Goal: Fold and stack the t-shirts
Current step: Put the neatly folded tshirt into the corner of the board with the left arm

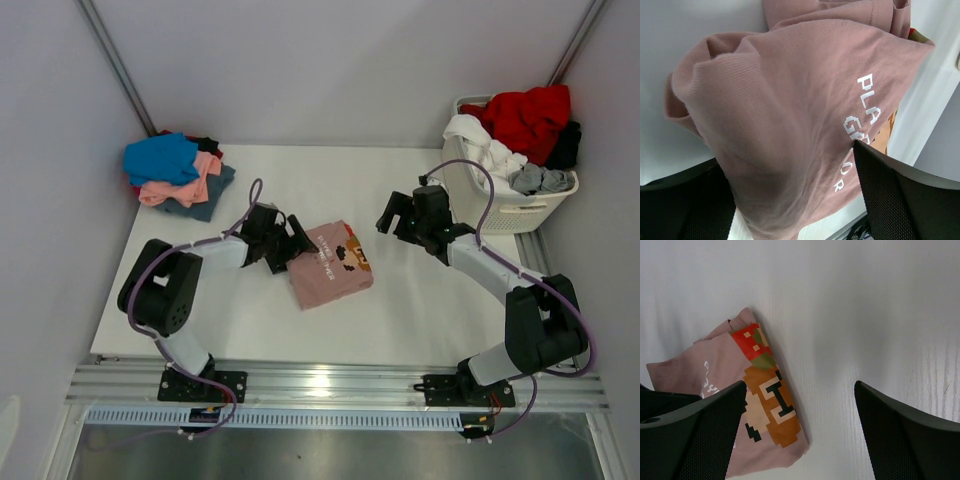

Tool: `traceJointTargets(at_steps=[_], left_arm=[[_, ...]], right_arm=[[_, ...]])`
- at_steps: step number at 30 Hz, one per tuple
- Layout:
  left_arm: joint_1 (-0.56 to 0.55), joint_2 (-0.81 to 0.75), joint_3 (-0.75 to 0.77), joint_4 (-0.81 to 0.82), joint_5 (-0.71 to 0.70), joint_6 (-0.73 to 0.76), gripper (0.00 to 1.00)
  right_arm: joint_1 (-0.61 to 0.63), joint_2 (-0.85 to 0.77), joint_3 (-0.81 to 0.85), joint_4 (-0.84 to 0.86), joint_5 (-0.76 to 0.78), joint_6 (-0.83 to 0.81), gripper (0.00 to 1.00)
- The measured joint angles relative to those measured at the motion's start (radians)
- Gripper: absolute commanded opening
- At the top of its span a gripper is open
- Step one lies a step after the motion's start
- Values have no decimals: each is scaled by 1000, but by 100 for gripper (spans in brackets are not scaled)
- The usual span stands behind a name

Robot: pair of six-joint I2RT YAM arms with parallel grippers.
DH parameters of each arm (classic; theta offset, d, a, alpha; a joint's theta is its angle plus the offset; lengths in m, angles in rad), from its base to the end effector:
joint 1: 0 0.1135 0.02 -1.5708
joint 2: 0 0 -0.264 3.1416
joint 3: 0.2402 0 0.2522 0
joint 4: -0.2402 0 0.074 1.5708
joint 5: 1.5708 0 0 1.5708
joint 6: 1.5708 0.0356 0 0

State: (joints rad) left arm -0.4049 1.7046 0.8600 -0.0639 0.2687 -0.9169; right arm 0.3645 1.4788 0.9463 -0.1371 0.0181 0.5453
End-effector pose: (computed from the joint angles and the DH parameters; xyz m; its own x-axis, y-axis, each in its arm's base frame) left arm 0.2990 -0.1384 0.1464 -0.8614 -0.4633 -0.2079 -0.2530 0.7465 -0.6154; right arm 0.3022 0.1146 0.2357 -0.6738 0.2980 -0.6762 0.0074 0.9178 0.3971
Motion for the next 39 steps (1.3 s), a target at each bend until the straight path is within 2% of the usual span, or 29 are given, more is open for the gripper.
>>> traceJointTargets(at_steps=[12,23,39], left_arm=[[-142,75,58,50,35,0,86],[-163,84,39,96,68,-11,84],[-209,176,121,100,161,-47,75]], right_arm=[[-2,23,0,-7,11,0,93],[-6,135,-16,-8,27,13,92],[25,149,-56,5,-46,85,92]])
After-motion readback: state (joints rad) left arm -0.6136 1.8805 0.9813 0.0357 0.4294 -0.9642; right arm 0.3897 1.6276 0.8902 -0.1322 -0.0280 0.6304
